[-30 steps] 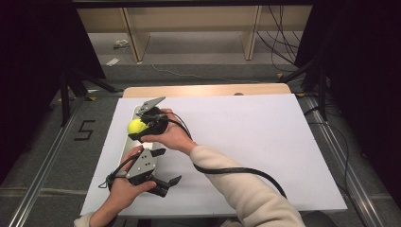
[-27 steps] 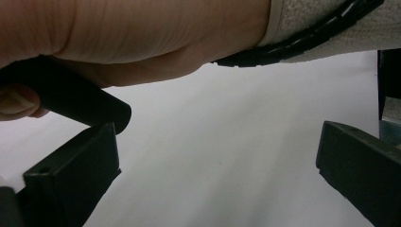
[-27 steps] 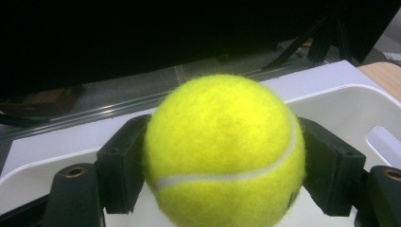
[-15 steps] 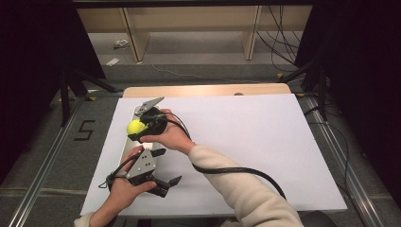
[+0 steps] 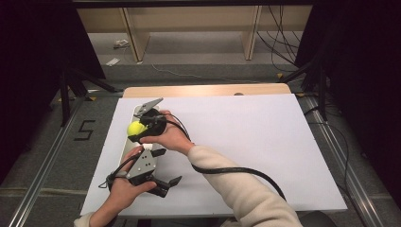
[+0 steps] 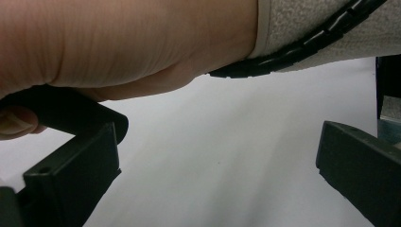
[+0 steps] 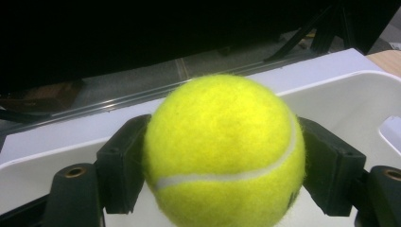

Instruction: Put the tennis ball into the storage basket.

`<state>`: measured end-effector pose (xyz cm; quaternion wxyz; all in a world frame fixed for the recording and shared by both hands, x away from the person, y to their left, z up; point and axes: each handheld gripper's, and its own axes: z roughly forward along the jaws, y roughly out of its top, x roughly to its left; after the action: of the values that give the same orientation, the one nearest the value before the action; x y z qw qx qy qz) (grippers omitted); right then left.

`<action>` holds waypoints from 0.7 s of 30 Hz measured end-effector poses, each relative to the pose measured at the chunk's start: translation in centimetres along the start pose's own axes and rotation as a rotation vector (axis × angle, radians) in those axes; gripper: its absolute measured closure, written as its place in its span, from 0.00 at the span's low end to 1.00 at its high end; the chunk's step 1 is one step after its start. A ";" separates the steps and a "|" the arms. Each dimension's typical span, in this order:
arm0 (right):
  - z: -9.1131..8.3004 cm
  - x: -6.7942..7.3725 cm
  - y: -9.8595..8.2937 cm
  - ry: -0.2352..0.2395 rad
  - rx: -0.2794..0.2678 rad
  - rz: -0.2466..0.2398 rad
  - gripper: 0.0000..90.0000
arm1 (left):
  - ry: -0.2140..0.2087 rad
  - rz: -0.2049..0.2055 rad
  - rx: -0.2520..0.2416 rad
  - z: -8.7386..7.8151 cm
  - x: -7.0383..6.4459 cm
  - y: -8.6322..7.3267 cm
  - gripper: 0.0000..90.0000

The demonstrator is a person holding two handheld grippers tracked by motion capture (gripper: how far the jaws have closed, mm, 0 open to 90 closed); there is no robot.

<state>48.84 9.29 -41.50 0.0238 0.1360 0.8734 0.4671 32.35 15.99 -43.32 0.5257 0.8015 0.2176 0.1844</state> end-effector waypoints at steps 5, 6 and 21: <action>0.0 -0.1 -0.1 0.001 0.007 -0.002 0.29 | -0.001 0.000 0.000 0.0 0.0 0.0 0.00; 0.1 0.0 -0.1 0.000 0.004 0.002 0.29 | -0.001 0.000 0.000 0.0 0.0 0.0 0.00; 0.5 -0.1 -0.4 0.002 0.021 0.006 0.29 | -0.003 0.000 0.002 0.0 0.0 0.0 0.00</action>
<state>48.89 9.43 -42.11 0.0204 0.1385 0.8779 0.4580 32.34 15.96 -43.35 0.5253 0.8022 0.2170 0.1827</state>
